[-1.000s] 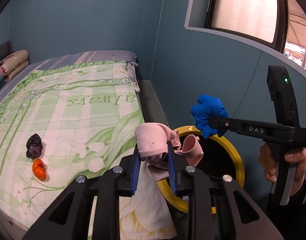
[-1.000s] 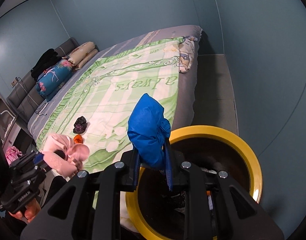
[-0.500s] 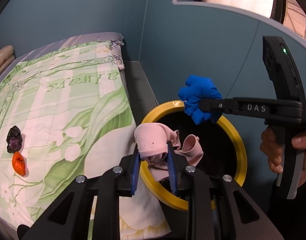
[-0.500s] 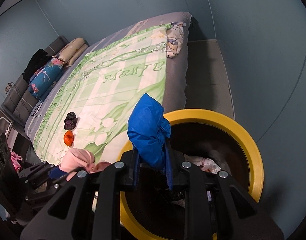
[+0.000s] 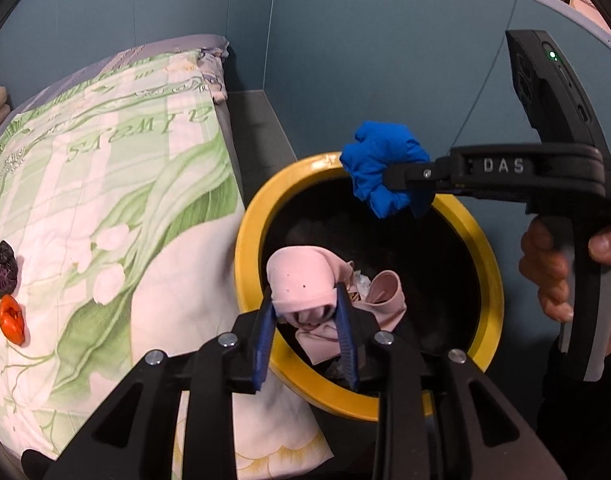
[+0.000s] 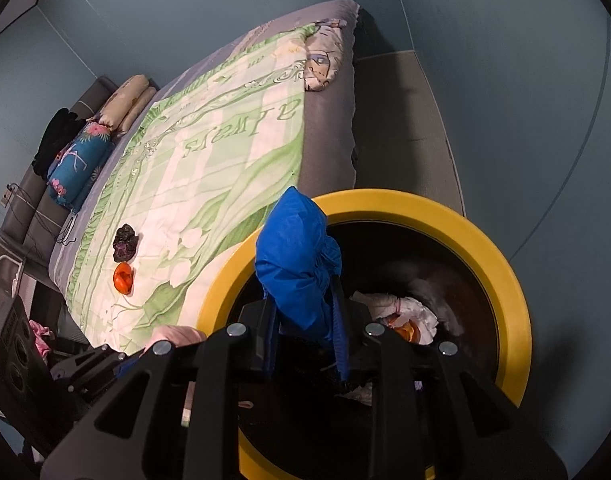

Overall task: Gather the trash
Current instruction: 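Lower the pink cloth and blue glove into the bin and open both grippers, then move both grippers back over the black bag and orange peel on the bed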

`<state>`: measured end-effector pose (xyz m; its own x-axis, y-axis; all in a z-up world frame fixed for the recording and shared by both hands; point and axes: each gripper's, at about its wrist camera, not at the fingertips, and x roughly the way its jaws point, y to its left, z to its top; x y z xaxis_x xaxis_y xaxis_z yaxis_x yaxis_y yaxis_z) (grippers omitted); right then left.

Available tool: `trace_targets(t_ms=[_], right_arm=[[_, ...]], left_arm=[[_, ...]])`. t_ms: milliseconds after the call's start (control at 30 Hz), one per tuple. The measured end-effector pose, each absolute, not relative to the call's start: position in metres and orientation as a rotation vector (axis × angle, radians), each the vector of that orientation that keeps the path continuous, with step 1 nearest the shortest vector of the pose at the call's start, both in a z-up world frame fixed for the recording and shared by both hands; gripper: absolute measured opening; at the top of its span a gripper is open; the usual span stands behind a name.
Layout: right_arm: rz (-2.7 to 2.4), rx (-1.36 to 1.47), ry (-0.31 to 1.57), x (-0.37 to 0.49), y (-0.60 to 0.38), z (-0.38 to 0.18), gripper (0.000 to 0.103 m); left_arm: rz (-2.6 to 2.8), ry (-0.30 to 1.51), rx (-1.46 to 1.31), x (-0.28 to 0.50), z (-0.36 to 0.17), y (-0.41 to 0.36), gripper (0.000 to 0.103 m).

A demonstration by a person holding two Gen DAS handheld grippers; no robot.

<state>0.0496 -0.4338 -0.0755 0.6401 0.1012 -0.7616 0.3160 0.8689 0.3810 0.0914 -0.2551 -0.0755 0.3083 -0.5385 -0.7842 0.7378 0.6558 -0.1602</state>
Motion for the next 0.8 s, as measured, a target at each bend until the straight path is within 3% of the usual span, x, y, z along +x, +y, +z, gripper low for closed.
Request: trace_targets(t_ms=[267, 367, 433, 800], right_arm=[[-0.140, 0.549, 0.877, 0.048, -0.440, -0.076, 0.027], [-0.148, 0.560, 0.876, 0.048, -0.442, -0.077, 0.031], [-0.156, 0.572, 0.873, 0.047, -0.445, -0.077, 0.035], [-0.151, 0.596, 0.848, 0.046, -0.445, -0.072, 0.046]], left_arm=[[-0.863, 0.929, 0.249, 0.087, -0.077, -0.255, 0.033], [-0.867, 0.926, 0.233, 0.089, -0.075, -0.253, 0.043], [-0.858, 0.914, 0.229, 0.089, -0.073, -0.252, 0.056], [-0.803, 0.907, 0.158, 0.103, -0.065, -0.231, 0.073]])
